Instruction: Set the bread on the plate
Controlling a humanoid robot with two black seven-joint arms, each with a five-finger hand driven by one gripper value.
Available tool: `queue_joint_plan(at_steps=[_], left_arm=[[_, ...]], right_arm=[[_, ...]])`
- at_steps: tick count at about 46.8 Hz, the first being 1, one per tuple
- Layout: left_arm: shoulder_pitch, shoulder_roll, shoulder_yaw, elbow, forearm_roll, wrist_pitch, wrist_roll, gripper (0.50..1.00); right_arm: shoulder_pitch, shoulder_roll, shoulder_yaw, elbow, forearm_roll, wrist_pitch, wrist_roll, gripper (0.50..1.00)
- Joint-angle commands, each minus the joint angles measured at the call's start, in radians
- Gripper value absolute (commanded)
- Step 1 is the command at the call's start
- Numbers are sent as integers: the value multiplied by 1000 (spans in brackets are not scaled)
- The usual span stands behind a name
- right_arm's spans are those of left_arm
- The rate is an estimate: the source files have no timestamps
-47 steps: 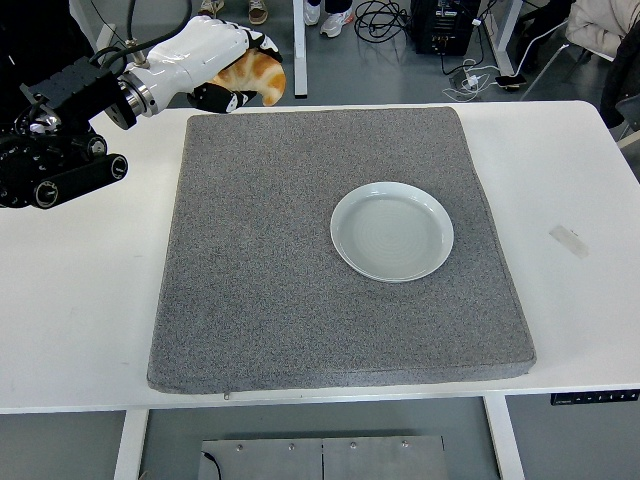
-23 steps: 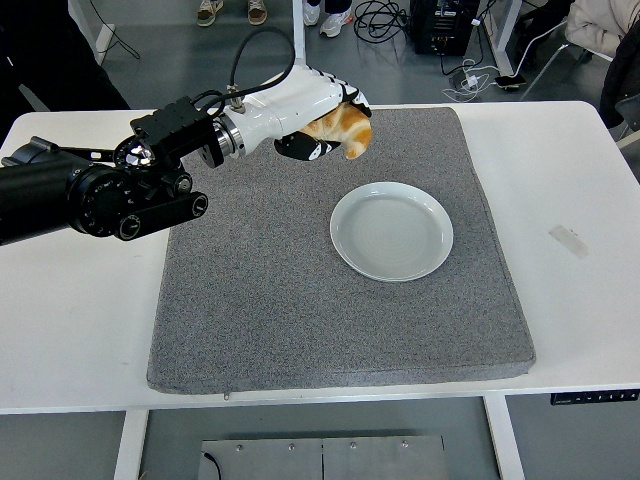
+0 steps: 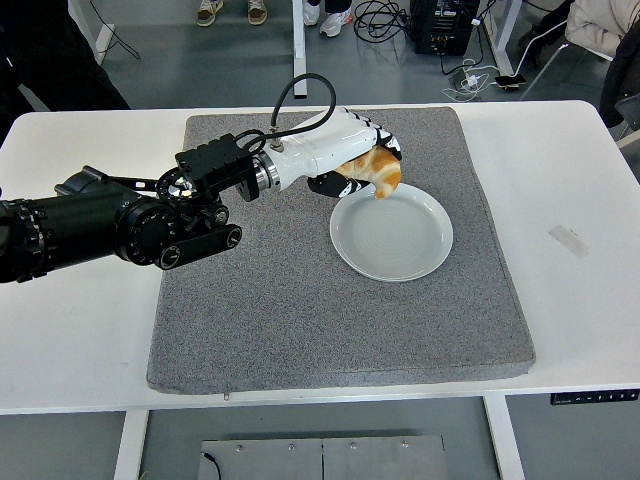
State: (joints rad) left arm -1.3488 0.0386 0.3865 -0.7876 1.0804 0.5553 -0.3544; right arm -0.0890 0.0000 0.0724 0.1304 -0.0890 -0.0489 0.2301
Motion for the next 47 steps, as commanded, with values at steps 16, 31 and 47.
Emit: queue_joint_plan(at_steps=[16, 31, 47], left_arm=[[43, -39, 15, 57, 0, -6, -5, 500], [76, -39, 40, 64, 0, -8, -18, 500], [94, -39, 55, 65, 0, -9, -86, 500]], right_arm=[[0, 0, 0, 0, 0, 0, 0, 1000], [0, 0, 0, 0, 0, 0, 0, 1000], [0, 0, 0, 0, 0, 0, 0, 1000]])
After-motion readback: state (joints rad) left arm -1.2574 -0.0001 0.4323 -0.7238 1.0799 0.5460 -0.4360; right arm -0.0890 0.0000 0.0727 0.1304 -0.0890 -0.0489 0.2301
